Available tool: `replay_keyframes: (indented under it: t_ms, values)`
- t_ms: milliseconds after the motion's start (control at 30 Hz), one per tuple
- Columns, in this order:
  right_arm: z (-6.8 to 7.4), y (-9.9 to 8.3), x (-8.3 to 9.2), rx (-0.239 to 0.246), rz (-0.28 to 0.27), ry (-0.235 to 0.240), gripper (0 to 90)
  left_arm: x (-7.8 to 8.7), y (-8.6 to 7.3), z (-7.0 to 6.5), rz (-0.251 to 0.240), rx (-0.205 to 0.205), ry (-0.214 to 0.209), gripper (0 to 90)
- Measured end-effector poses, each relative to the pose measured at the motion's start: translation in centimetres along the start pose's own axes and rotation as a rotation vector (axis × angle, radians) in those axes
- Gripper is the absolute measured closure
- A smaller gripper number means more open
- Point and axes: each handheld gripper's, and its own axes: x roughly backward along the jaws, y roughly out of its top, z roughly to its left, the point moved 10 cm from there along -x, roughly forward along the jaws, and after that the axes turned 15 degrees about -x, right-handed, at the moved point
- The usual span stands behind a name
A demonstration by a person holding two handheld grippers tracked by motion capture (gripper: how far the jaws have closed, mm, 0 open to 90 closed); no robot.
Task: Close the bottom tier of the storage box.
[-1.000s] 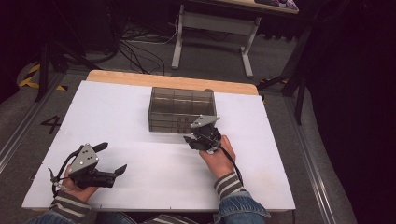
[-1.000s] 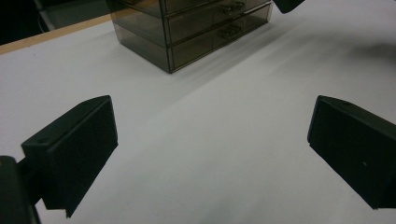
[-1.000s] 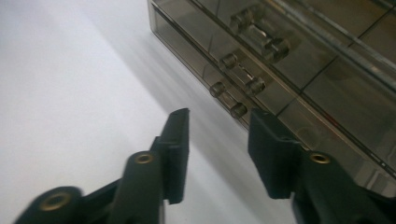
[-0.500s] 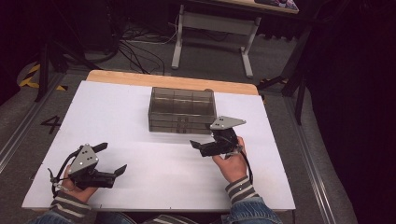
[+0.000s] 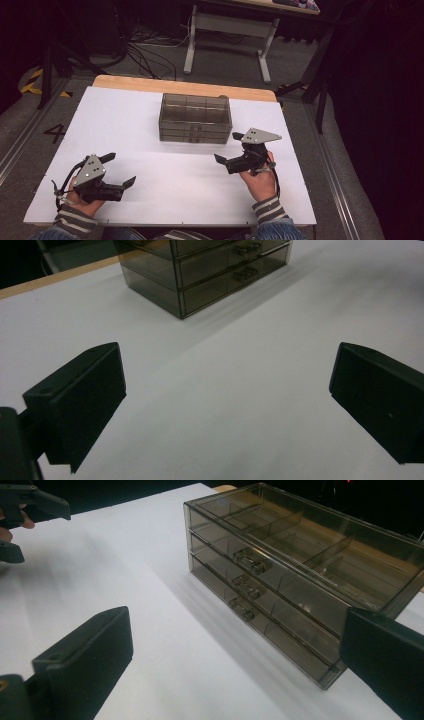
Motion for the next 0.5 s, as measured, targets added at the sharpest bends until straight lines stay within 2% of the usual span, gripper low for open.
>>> replay_keyframes:
  t_ms: [267, 500]
  values:
    - [-0.9, -0.9, 1.5, 0.004, -0.027, -0.018, 1.4, 0.0, 0.0, 0.0, -0.001, 0.002, 0.0, 2.3]
    - [-1.7, -2.3, 2.7, 0.002, -0.062, -0.015, 0.7, 0.0, 0.0, 0.1, -0.006, 0.002, 0.003, 2.3]
